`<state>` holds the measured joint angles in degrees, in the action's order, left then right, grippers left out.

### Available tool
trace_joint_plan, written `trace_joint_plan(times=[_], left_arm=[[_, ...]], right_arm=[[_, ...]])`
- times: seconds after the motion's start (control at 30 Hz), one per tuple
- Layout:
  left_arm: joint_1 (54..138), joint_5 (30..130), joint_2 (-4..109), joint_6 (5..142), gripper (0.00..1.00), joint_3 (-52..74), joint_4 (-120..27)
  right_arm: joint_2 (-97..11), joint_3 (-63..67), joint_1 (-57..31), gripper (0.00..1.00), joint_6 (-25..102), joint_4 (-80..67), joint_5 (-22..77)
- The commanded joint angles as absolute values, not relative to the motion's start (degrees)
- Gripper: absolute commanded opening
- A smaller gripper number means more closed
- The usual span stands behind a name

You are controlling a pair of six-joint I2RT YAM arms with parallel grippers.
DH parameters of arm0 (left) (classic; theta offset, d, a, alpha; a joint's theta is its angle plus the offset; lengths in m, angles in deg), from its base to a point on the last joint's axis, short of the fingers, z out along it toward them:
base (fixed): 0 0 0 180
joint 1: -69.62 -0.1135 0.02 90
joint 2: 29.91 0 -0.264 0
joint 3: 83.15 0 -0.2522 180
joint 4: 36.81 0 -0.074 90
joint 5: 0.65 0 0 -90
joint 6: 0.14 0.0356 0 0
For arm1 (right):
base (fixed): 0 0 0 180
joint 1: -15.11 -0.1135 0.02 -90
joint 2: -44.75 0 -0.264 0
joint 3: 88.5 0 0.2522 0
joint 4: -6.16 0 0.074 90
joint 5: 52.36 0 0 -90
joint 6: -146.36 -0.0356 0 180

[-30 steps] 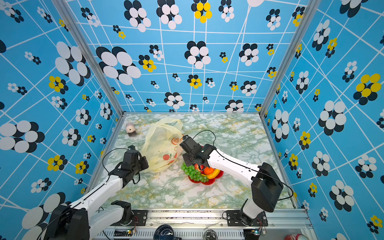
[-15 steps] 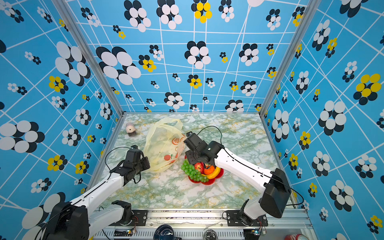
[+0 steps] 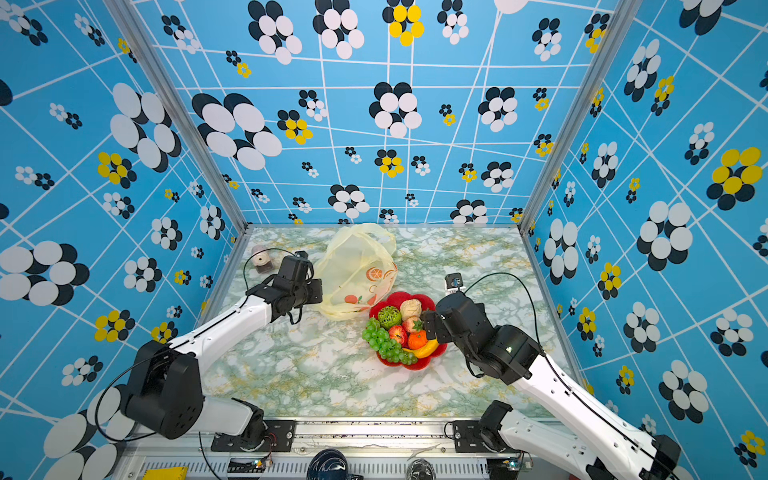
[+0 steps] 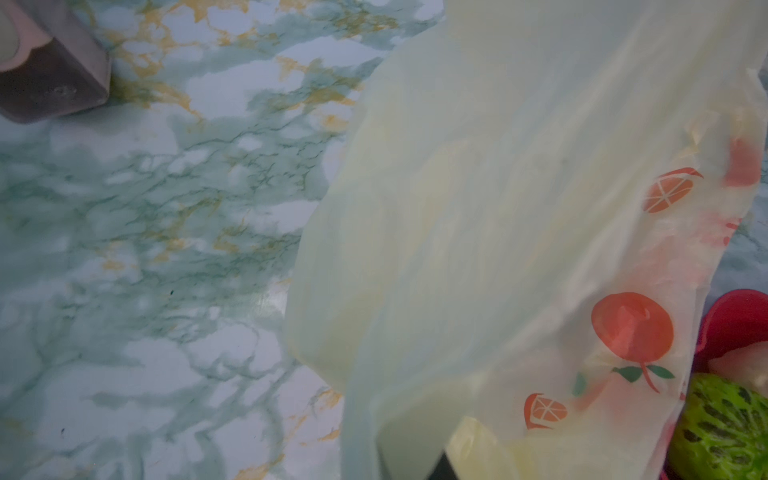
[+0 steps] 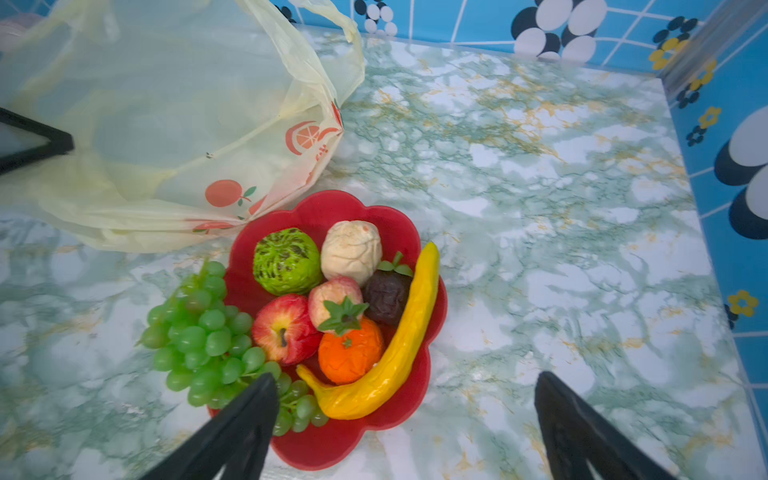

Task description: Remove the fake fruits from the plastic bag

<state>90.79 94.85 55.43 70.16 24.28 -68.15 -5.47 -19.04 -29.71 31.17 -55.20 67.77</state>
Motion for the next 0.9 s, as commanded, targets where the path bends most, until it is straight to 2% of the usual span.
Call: trace_joint_plan(times=[0.0,0.23,0.43,0.63,0.87], left_arm=[[91.8,92.6,60.4,77.3,0.0,16.2,-72.1],[91.7,84.1,75.4,85.5,0.0,-5.3,-79.6],[91.0,74.7,86.9,91.4,0.0,-22.6,-85.7],[90.2,74.5,102.3,96.1,0.0,-43.9,-96.0],[89.4,76.0,113.1,98.7,0.02,-57.8,-99.5]], right_arm=[[-4.5,-19.8,-27.0,0.99,25.6,-58.7,74.6],[0.0,-25.7,-23.6,0.99,22.0,-56.6,70.4],[-2.5,-27.3,-23.1,0.99,18.9,-57.9,70.1],[-1.9,-30.2,-22.7,0.99,12.7,-56.4,67.4],[0.6,-32.5,-22.6,0.99,6.7,-56.7,67.0]])
